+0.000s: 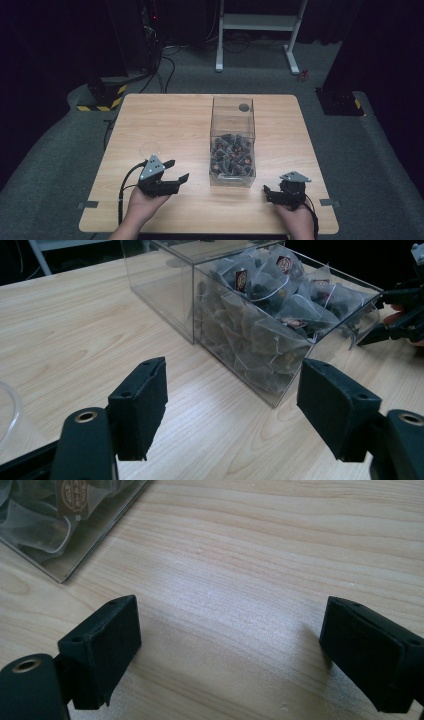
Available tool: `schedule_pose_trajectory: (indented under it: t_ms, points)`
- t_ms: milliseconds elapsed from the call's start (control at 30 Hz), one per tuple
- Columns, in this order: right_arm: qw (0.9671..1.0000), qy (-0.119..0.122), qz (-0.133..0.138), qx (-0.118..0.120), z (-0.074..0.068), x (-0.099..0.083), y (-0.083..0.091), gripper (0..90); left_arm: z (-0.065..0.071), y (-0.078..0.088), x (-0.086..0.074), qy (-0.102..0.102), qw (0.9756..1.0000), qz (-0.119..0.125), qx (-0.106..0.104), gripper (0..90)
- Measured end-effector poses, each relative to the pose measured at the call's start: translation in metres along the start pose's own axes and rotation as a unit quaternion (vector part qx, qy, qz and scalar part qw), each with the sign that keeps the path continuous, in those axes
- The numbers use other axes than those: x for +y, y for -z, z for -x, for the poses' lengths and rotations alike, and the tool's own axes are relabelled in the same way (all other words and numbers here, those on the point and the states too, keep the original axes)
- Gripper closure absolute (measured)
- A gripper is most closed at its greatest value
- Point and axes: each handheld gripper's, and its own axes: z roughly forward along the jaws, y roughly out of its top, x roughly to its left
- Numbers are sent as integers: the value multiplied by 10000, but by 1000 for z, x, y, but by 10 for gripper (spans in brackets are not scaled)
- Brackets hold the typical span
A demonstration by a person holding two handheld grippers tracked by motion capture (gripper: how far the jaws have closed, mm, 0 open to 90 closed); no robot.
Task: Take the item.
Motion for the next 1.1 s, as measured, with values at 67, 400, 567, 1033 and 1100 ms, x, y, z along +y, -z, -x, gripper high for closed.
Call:
schedule_pose_trajectory:
  t_ms: [67,400,567,1033,1100]
  points:
    - [10000,74,-28,30,1,0,1,95,0,-3,1,1,10000,14,-24,287]
    - [9998,135,15,111,4,-2,2,106,2,-13,7,-4,9999,15,-113,295]
    - [9999,132,17,105,4,-2,2,107,2,-17,13,-7,9998,48,-204,299]
    - [9999,99,28,84,3,-2,2,113,0,-29,22,-35,9992,118,-368,306]
    - [9999,97,28,84,3,-2,2,113,0,-29,23,-28,9992,120,-379,307]
